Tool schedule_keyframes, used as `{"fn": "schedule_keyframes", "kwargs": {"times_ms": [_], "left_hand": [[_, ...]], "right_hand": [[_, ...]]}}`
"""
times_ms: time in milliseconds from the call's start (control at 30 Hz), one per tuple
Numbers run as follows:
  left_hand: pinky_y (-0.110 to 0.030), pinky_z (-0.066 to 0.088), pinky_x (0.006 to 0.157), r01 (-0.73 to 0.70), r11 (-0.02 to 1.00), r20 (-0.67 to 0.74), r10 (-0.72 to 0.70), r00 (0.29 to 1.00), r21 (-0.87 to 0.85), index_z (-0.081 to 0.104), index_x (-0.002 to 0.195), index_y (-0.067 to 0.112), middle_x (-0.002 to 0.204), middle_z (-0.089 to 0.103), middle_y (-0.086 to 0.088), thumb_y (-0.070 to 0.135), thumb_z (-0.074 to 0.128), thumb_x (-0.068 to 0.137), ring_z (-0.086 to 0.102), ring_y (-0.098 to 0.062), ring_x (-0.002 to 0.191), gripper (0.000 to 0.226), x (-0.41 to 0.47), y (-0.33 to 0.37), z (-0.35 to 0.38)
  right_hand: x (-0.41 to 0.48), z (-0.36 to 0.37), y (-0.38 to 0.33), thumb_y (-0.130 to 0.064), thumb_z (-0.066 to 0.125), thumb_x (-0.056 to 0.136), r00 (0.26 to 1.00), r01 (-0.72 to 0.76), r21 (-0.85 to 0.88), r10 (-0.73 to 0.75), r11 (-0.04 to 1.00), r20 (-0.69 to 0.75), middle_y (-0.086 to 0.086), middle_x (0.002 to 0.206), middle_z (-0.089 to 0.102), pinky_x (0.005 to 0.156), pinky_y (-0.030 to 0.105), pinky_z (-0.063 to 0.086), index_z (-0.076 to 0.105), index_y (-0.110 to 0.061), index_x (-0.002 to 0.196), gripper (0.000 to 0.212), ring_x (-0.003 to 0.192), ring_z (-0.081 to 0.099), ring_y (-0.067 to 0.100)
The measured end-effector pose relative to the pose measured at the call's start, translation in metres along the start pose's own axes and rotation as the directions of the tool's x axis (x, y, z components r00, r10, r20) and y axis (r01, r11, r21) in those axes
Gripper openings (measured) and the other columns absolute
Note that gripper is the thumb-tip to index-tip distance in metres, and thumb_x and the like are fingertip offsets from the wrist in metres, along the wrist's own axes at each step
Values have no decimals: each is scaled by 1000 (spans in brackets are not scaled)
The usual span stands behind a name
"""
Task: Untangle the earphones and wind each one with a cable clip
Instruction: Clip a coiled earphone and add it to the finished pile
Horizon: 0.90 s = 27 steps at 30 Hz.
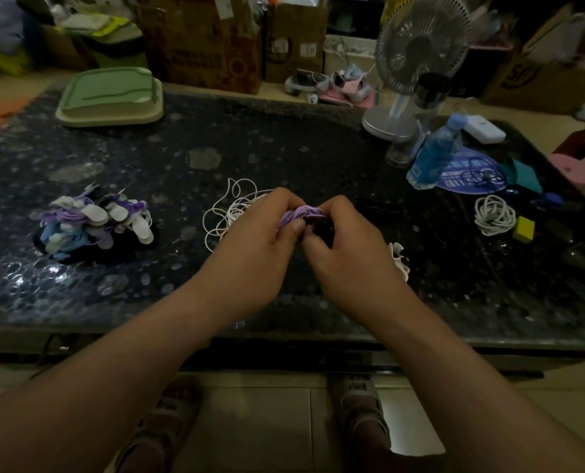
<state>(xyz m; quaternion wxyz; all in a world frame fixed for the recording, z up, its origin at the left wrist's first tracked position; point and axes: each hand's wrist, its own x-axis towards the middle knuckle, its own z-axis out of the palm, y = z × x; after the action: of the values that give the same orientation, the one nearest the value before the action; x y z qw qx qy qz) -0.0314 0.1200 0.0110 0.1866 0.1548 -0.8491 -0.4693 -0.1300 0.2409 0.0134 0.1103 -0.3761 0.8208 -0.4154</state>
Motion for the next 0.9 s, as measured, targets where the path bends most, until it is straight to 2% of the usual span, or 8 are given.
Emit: {"fn": "schedule_keyframes", "kwargs": {"times_ms": [100,267,367,500,567,667,733,900], "left_hand": [[-43,56,82,47,994,-12,-48,999,-104,61,118,27,102,69,7,23,47,111,65,-14,93,16,-2,1,7],[-56,57,78,78,973,-39,-88,995,-219,61,116,25,100,71,-4,26,46,111,66,-32,90,15,2,-1,2],[-53,56,70,102,967,-61,-119,991,-234,63,115,24,86,68,-2,24,45,111,59,-22,67,18,3,-3,-1],[-43,57,74,202,948,-18,-213,977,-248,65,117,27,81,64,0,18,43,110,57,-8,69,25,4,-1,-1],[-43,56,76,231,942,7,-237,972,-242,64,117,29,82,65,-1,15,43,109,57,-10,71,27,5,-2,-1],[-56,59,80,198,960,-17,-206,978,-196,63,118,30,86,68,-4,14,43,109,57,-15,73,27,4,-1,0],[-57,57,77,178,969,-44,-188,981,-172,62,119,29,91,69,-6,14,43,110,58,-14,72,26,3,0,0],[-50,62,79,132,981,-97,-147,984,-145,63,118,32,106,72,6,9,46,108,71,-13,92,30,4,-3,-8]], "right_hand": [[-2,7,-3,-26,57,99,999,-27,59,29,998,-38,-6,97,58,58,15,38,50,-26,104,8,81,56,4],[-3,-3,-10,-27,48,103,976,-130,211,88,969,199,-9,110,62,66,21,46,51,-32,128,26,88,61,2],[-1,-4,-5,-22,48,108,988,-43,163,18,986,154,-14,115,69,87,30,57,57,-33,138,34,97,65,-1],[1,5,1,-19,50,109,995,29,-97,-20,995,95,-3,140,63,87,-4,37,48,-25,153,45,113,56,-2],[-1,8,2,-19,50,109,997,40,-175,-26,984,79,2,147,58,91,3,35,39,-21,159,52,125,56,10],[-7,11,-2,-21,54,107,999,46,-134,-45,990,10,3,130,68,92,25,51,41,-24,152,48,114,66,19],[-8,12,-3,-24,59,105,997,64,-64,-67,996,-49,-1,104,72,75,42,58,44,-26,130,29,88,70,18],[-11,15,-5,-25,62,103,985,166,-33,-167,986,-39,-7,93,69,67,44,57,49,-28,116,20,79,68,11]]}}
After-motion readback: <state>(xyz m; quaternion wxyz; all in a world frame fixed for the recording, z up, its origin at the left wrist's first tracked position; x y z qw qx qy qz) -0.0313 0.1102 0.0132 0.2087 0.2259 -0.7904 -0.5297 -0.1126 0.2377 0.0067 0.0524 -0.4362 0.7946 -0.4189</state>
